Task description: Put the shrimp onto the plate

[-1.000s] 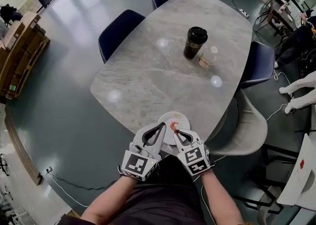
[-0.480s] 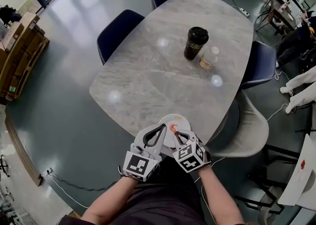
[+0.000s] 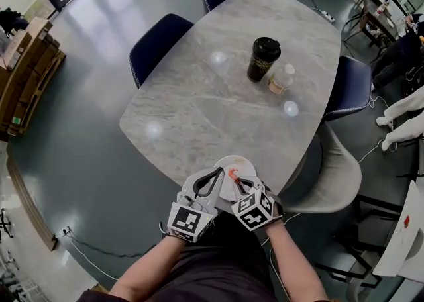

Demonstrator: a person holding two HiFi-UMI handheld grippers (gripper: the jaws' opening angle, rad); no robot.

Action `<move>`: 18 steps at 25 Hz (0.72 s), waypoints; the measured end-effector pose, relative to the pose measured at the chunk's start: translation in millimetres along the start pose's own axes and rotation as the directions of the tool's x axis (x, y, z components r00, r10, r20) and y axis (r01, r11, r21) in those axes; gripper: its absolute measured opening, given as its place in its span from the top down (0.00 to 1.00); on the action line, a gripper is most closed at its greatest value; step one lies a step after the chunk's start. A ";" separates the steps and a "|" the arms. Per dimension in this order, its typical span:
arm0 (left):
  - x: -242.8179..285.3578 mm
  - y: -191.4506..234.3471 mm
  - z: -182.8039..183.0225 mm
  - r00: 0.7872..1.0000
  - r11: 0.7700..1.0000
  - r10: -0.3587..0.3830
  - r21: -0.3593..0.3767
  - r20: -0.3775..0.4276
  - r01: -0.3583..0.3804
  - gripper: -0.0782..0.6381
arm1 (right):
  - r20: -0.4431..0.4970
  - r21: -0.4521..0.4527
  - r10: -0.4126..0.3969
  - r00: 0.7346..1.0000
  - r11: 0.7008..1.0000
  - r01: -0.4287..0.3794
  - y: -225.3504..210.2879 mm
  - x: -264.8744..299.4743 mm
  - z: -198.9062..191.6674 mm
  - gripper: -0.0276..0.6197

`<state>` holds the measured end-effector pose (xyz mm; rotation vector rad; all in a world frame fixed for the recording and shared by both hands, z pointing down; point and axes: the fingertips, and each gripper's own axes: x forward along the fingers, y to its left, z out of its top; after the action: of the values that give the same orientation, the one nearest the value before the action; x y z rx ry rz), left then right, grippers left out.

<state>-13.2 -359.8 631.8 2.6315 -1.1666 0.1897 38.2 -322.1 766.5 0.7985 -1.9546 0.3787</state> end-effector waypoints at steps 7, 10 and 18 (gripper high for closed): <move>6.6 -1.1 -6.5 1.000 1.000 -0.011 0.011 -0.013 0.011 0.88 | -0.031 -0.009 0.015 0.999 1.000 -0.015 0.6 4.1 -6.3 0.90; 8.8 -2.6 -7.4 1.000 1.000 -0.017 0.020 -0.017 0.018 0.88 | -0.033 -0.012 0.015 0.999 1.000 -0.015 -0.3 5.7 -7.0 0.89; 3.2 -11.3 10.9 0.999 0.999 -0.025 0.026 -0.033 0.026 0.88 | -0.001 0.050 0.038 0.999 0.998 -0.038 -1.1 -20.6 4.5 0.80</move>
<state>-2.6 -357.9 620.1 2.6542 -1.1272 0.2432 42.7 -317.8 746.4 0.7941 -1.9671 0.4527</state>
